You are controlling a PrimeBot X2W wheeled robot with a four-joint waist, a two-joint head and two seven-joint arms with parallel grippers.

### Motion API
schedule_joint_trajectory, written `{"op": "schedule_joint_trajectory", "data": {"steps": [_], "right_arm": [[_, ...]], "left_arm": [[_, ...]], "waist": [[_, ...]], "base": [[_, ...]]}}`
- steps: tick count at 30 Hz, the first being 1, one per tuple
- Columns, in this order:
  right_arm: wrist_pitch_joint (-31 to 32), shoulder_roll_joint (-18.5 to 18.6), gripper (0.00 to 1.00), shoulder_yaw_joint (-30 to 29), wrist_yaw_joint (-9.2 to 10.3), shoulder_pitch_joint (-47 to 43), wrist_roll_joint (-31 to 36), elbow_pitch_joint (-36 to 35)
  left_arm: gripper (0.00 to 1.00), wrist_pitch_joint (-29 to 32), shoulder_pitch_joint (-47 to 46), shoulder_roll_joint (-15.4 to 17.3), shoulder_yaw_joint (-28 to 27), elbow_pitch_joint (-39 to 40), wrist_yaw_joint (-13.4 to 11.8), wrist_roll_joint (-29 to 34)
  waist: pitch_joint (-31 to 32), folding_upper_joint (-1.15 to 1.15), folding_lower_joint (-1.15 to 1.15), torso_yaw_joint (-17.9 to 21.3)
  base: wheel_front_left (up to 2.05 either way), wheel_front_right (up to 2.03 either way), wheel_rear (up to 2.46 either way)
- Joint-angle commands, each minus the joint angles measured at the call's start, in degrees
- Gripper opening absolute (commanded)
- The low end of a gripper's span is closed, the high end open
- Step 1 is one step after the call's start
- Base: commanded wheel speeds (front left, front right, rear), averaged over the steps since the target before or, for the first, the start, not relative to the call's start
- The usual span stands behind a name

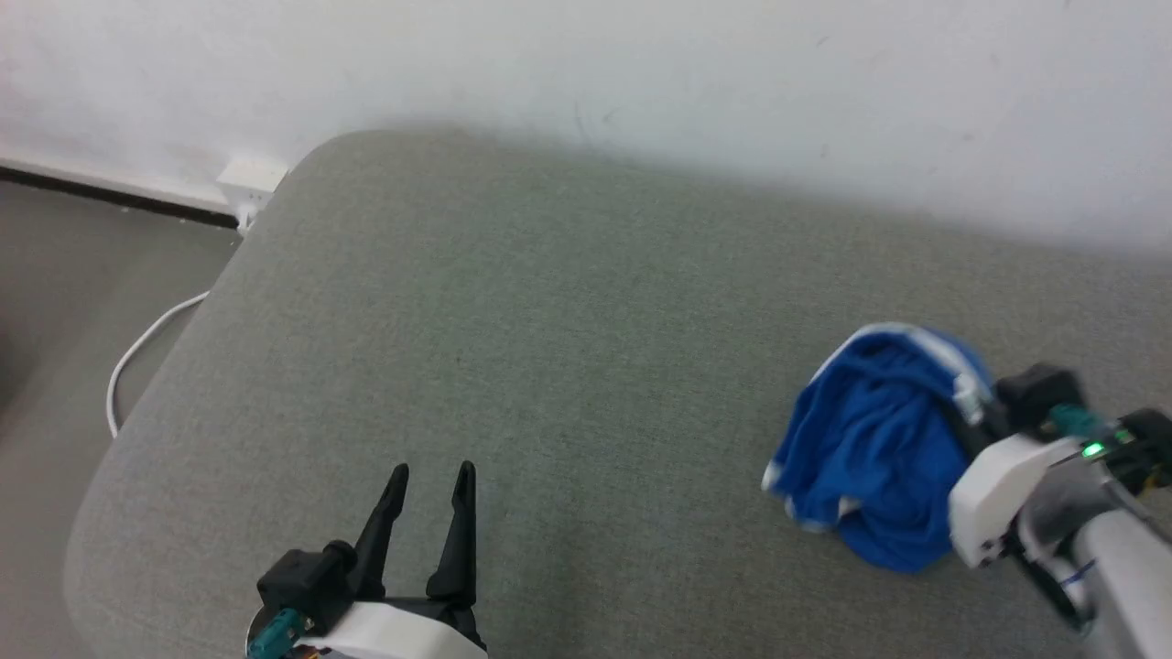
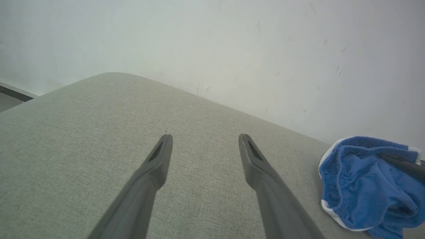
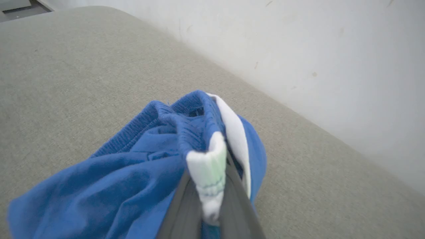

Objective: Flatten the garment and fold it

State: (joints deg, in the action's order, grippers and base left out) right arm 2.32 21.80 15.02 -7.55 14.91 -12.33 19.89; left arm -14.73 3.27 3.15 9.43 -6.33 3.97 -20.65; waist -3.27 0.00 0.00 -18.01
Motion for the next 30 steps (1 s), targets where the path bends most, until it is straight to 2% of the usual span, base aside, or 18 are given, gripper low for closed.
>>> {"op": "schedule_joint_trajectory", "data": {"steps": [1,5,8,10,13,15,18,25,26,27,30], "right_arm": [[-0.5,0.6,0.00,-2.6,0.06,1.6,-0.3,-0.9],[0.0,1.7,0.00,-12.9,0.06,3.2,1.9,-3.6],[1.3,0.6,0.00,-19.8,0.06,4.0,5.1,-7.2],[1.8,-0.3,0.00,-21.5,0.06,4.0,5.9,-8.5],[3.3,-4.5,0.00,-23.3,0.06,3.2,9.1,-13.3],[4.0,-7.8,0.00,-21.7,0.06,1.6,10.9,-15.9],[4.7,-12.2,0.00,-16.1,0.06,-1.7,12.3,-16.3],[2.3,-16.3,0.00,-0.8,0.06,-4.8,14.3,-6.6],[2.1,-16.6,0.33,1.1,0.06,-4.6,14.0,-4.9],[2.0,-16.7,1.00,3.2,0.06,-4.3,13.4,-3.3],[1.6,-16.9,1.00,8.0,0.06,-3.1,9.9,-0.2]], "left_arm": [[1.00,-0.3,0.1,-0.3,-0.1,-0.2,0.0,0.2],[1.00,-0.3,0.3,-0.3,-0.2,-0.2,0.1,0.5],[1.00,-0.3,0.5,-0.3,0.0,-0.2,0.0,0.4],[1.00,-0.3,0.6,-0.3,0.1,-0.3,0.1,0.4],[1.00,-0.3,0.7,-0.3,0.5,-0.5,0.2,0.2],[1.00,-0.3,0.6,-0.3,0.9,-0.5,0.2,0.0],[1.00,-0.3,0.4,-0.3,1.5,-0.6,0.1,-0.2],[1.00,-0.3,-0.8,-0.3,2.2,-1.5,0.2,-0.6],[1.00,-0.3,-0.9,-0.3,2.2,-1.6,0.1,-0.7],[1.00,-0.3,-1.0,-0.3,2.2,-1.7,0.0,-0.8],[1.00,-0.3,-1.1,-0.3,2.1,-1.8,-0.2,-0.9]], "waist": [[1.3,0.00,0.00,1.7],[2.4,0.00,0.00,3.6],[2.8,0.00,0.00,4.7],[2.9,0.00,0.00,4.9],[2.9,0.00,0.00,5.2],[2.7,0.00,0.00,5.1],[2.2,0.00,0.00,4.6],[0.1,0.00,0.00,2.3],[0.0,0.00,0.00,2.1],[-0.2,0.00,0.00,1.8],[-0.1,0.00,0.00,1.7]], "base": [[0.00,0.00,0.00],[0.00,0.00,0.00],[0.00,0.00,0.00],[0.00,0.00,0.00],[0.00,0.00,0.00],[0.00,0.00,0.00],[0.00,0.00,0.00],[0.00,0.00,0.00],[0.00,0.00,0.00],[0.00,0.00,0.00],[0.00,0.00,0.00]]}}
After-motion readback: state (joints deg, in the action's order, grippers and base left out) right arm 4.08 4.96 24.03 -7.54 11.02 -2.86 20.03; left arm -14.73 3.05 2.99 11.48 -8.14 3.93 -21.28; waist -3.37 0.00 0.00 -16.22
